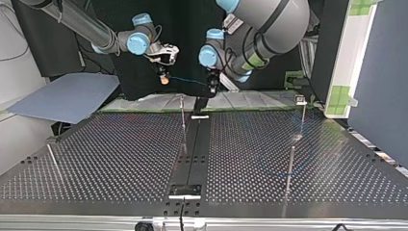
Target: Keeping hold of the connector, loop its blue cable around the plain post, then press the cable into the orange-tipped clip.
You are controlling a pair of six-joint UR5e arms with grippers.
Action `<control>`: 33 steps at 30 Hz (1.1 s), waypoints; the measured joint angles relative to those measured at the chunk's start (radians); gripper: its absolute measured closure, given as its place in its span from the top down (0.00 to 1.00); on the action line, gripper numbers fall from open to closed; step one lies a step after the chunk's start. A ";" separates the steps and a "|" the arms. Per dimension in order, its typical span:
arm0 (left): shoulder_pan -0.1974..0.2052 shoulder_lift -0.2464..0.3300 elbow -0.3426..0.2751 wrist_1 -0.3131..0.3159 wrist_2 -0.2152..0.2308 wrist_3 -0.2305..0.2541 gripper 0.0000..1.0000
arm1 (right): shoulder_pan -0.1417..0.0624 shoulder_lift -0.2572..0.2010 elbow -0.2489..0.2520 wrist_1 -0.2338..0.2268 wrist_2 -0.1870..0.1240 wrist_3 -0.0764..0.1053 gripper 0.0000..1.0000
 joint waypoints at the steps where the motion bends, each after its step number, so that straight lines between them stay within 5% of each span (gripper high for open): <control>1: -0.003 0.000 0.000 0.004 0.003 0.003 0.00 | -0.001 0.000 0.000 -0.001 0.001 0.000 0.00; 17: -0.030 -0.037 0.022 0.040 0.043 -0.007 0.00 | -0.039 0.000 -0.011 -0.006 0.042 0.006 0.00; 26: -0.032 -0.038 0.081 -0.004 0.070 -0.017 0.00 | -0.055 0.000 -0.029 0.009 0.042 0.007 0.00; 33: -0.033 -0.038 0.124 -0.036 0.072 -0.018 0.00 | -0.093 0.000 -0.039 0.029 0.046 0.015 0.00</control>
